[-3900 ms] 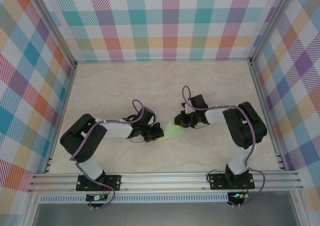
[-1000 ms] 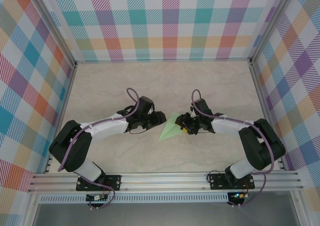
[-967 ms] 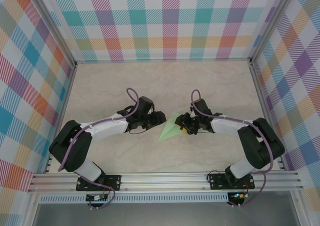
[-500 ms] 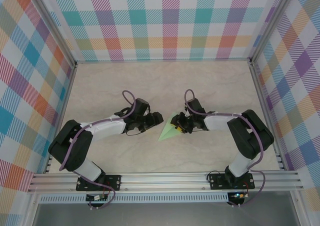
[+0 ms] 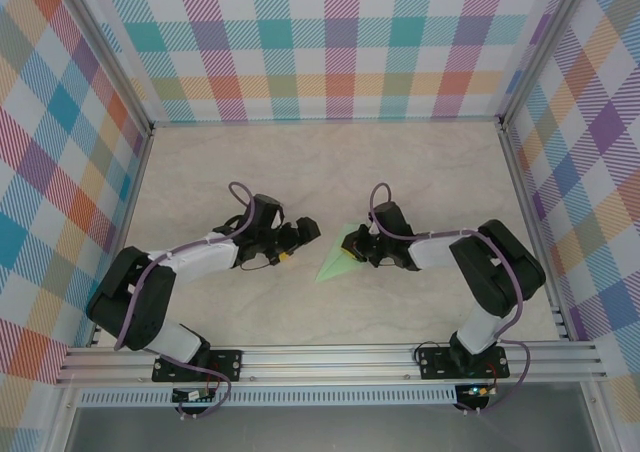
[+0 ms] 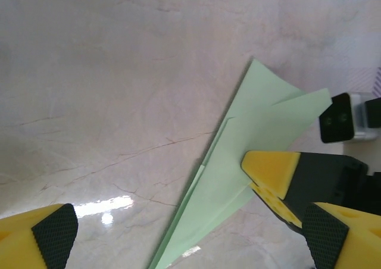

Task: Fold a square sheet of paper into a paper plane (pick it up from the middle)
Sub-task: Turn over the paper at the center of the table.

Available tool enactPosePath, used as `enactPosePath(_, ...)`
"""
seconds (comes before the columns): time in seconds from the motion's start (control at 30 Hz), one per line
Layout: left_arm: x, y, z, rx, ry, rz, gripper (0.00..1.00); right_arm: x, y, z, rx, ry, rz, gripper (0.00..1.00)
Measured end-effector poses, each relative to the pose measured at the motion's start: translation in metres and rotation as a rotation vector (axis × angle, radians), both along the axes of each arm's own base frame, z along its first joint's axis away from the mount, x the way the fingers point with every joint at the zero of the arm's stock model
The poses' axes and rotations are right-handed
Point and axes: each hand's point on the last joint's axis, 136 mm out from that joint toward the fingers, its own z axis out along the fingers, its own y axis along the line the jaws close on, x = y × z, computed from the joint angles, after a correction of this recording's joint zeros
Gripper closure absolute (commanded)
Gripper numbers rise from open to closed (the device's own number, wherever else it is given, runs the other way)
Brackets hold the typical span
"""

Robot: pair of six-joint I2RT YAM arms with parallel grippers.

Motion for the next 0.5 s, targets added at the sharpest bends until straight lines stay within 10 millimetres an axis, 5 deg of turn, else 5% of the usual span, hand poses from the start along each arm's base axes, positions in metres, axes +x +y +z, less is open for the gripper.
enactPosePath(0.3,-0.005,-0.019,0.036,-0.235,-0.016,-0.097,0.0,0.017,0.014,0.093,0.194,-0.188,0.108,0.91)
enactPosePath(0.5,-0.005,-0.037,0.069,-0.391,-0.061,-0.161,0.08,0.022,0.018,0.129,0.303,-0.227,0.19,0.89)
